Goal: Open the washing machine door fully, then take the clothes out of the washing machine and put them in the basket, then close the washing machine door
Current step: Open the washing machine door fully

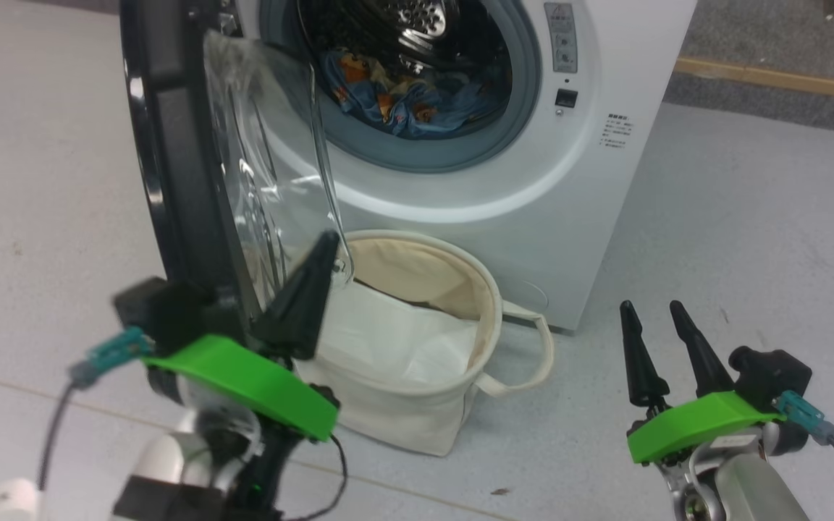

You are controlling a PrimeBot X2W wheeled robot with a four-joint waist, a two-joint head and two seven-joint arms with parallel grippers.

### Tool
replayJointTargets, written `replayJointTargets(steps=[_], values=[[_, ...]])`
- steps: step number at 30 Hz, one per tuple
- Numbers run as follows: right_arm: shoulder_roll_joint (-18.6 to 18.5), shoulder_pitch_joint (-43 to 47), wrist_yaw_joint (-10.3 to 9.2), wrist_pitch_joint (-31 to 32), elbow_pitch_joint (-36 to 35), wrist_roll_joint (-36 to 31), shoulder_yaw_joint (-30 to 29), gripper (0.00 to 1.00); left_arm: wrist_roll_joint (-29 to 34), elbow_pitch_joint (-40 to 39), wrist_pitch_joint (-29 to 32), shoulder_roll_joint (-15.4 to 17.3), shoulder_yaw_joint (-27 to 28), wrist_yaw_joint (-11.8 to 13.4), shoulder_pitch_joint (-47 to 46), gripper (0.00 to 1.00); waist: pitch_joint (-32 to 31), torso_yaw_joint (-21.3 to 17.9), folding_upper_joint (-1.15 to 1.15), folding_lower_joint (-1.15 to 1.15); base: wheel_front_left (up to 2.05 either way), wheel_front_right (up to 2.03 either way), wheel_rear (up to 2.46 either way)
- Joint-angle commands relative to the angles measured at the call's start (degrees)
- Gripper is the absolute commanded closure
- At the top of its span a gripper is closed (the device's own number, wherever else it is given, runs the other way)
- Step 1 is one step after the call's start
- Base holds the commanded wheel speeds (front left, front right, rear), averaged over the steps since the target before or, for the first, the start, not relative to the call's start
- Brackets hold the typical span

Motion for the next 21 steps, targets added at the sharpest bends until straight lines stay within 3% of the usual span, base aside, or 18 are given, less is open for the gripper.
replayJointTargets(steps=[1, 11, 21], values=[[0.4, -2.7, 0.35, -0.7, -2.1, -0.5, 1.0, 0.0, 1.4, -0.4, -0.3, -0.2, 1.0, 1.5, -1.1, 1.0, 0.6, 0.1, 0.0, 0.0, 0.0, 0.0, 0.0], [0.4, -2.7, 0.35, -0.7, -2.4, -0.5, 1.0, 0.0, 6.0, 9.5, -4.5, -1.8, -1.7, 7.6, -0.3, 1.0, 0.8, 0.9, 0.0, 0.0, 0.0, 0.0, 0.0], [0.5, -2.1, 0.35, -0.7, -2.7, -0.6, 2.0, 0.0, 9.0, 17.8, -11.4, -0.4, 0.3, 10.2, -1.7, 1.0, 0.0, 3.0, 0.0, 0.0, 0.0, 0.0, 0.0]])
